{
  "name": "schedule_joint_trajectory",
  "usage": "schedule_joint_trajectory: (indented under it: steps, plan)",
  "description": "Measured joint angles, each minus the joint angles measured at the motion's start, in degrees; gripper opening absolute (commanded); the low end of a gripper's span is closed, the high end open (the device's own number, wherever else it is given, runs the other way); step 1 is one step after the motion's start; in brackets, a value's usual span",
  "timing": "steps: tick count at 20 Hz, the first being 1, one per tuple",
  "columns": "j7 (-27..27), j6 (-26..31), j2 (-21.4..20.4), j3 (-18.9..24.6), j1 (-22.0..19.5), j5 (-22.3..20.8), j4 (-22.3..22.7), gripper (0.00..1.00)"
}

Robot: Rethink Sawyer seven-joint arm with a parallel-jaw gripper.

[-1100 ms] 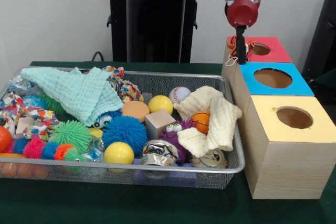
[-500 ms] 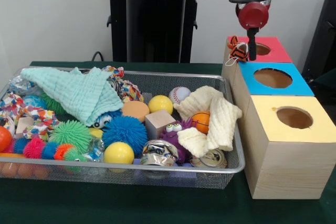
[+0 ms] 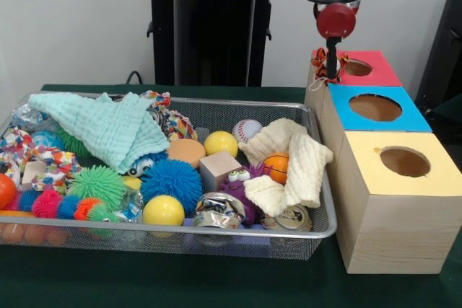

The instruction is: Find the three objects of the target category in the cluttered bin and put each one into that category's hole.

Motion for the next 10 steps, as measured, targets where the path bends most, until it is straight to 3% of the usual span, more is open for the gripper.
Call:
schedule_joint_trajectory:
  steps: [3,8,10]
  plan:
    - [0.0,1.2,0.3,-1.6,1.3,-0.2,-0.4,1.00]
    - [0.0,12.3,2.5,-11.5,8.1,-6.0,-5.3,1.00]
    - [0.0,15.7,2.9,-13.4,8.8,-8.1,-6.9,1.00]
